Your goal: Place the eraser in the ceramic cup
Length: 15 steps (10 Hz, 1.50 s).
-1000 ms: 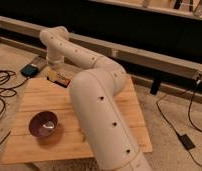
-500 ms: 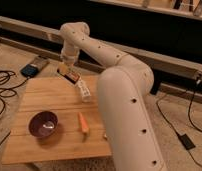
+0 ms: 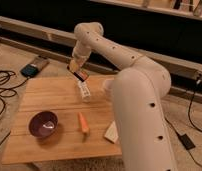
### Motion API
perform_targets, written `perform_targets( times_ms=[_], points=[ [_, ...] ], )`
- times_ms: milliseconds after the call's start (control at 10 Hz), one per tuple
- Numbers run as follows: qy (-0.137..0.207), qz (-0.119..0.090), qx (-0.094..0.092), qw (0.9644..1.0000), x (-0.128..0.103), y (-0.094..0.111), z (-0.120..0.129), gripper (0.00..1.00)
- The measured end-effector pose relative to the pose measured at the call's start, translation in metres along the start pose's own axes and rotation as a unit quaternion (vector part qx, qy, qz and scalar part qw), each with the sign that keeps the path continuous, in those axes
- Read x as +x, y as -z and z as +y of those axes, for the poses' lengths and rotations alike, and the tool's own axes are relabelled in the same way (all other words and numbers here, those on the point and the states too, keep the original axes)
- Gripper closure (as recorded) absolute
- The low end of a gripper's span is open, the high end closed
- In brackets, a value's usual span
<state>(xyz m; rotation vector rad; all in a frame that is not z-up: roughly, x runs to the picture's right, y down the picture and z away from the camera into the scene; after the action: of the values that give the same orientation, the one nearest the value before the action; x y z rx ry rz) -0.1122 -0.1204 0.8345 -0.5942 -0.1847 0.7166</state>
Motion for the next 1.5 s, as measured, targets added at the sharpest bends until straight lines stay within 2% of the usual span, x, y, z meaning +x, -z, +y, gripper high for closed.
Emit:
perform_targets(
  times_ms=[400, 1200, 1300, 1500],
  points=[
    [-0.018, 0.002, 0.015, 0.9997, 0.020, 0.008, -0.016, 0.91],
    [-0.018, 0.001, 0.015, 0.9997, 0.020, 0.007, -0.016, 0.91],
    [-0.017, 0.000, 0.013, 0.9998, 0.020, 0.008, -0.016, 0.91],
    [-0.001, -0.014, -0.006, 0.9999, 0.022, 0.008, -0.012, 0.91]
  ],
)
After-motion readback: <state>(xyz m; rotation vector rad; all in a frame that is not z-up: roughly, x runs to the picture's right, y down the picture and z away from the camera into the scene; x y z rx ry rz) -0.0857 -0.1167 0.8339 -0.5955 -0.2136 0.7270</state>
